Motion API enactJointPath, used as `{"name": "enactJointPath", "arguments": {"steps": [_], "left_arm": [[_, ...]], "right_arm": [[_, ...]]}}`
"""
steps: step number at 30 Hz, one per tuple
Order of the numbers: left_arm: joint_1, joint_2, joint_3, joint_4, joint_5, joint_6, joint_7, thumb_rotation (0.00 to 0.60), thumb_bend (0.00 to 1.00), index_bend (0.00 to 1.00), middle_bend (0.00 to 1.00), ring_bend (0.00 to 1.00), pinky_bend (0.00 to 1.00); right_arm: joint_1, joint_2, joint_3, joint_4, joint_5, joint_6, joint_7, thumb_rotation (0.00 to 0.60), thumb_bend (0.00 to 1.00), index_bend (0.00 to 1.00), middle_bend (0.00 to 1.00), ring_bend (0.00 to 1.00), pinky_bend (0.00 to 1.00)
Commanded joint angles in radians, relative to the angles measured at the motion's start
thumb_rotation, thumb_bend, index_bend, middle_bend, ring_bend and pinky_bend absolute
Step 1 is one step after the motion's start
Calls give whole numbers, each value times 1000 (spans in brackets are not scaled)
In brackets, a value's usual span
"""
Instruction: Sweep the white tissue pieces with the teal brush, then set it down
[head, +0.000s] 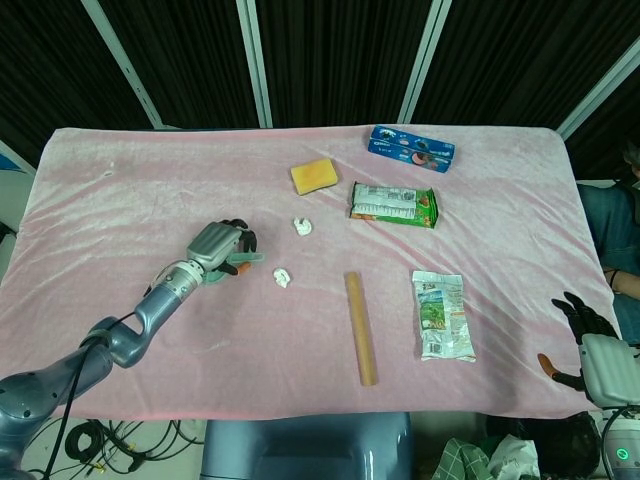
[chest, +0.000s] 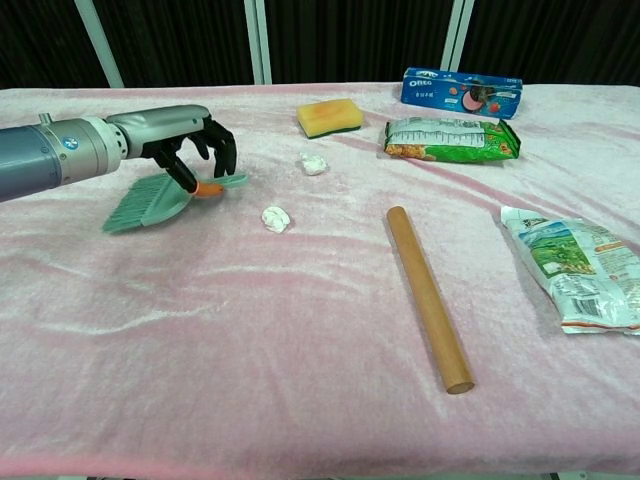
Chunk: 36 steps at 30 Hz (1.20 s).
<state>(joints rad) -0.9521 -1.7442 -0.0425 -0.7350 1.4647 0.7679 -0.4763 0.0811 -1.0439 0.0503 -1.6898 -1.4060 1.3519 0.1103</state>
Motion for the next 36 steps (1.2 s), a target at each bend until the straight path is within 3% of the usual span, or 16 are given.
{"name": "enactJointPath", "arguments": {"steps": [1, 5, 14, 21, 24, 28, 32, 36], "left_arm": [[-26, 24, 14, -19, -2, -80, 63, 600, 110, 217, 197, 0, 92], [-45, 74, -13, -99, -44, -138, 117, 600, 98, 172, 139, 0, 54], [-19, 196, -99, -308, -92, 1, 250, 600, 98, 197, 156, 0, 50], [111, 419, -101, -674, -193, 164, 553, 600, 98, 204, 152, 0, 50], [208, 527, -71, -857, -247, 279, 687, 600, 94, 204, 146, 0, 50], [354, 624, -5, -1031, -245, 455, 759, 600, 83, 200, 127, 0, 49], [487, 685, 70, -1111, -199, 585, 727, 600, 82, 196, 111, 0, 34], [600, 701, 120, -1102, -147, 688, 622, 600, 83, 193, 93, 0, 15]], "right_arm": [[1, 1, 0, -1, 1, -2, 1, 600, 197, 175, 70, 127, 177], [2, 1, 0, 0, 0, -3, 1, 600, 198, 174, 70, 127, 177], [2, -1, 1, 1, 2, -3, 0, 600, 198, 174, 70, 127, 177], [2, 0, 3, 3, 2, 0, -3, 600, 198, 174, 70, 126, 177], [2, -2, 5, 10, -2, 9, -17, 600, 197, 174, 70, 127, 177], [-1, -8, 8, 25, -16, 33, -48, 600, 197, 175, 70, 126, 175], [-3, -22, 13, 48, -37, 64, -76, 600, 195, 175, 70, 122, 172], [-5, -29, 12, 58, -43, 73, -89, 600, 194, 174, 70, 121, 172]]}}
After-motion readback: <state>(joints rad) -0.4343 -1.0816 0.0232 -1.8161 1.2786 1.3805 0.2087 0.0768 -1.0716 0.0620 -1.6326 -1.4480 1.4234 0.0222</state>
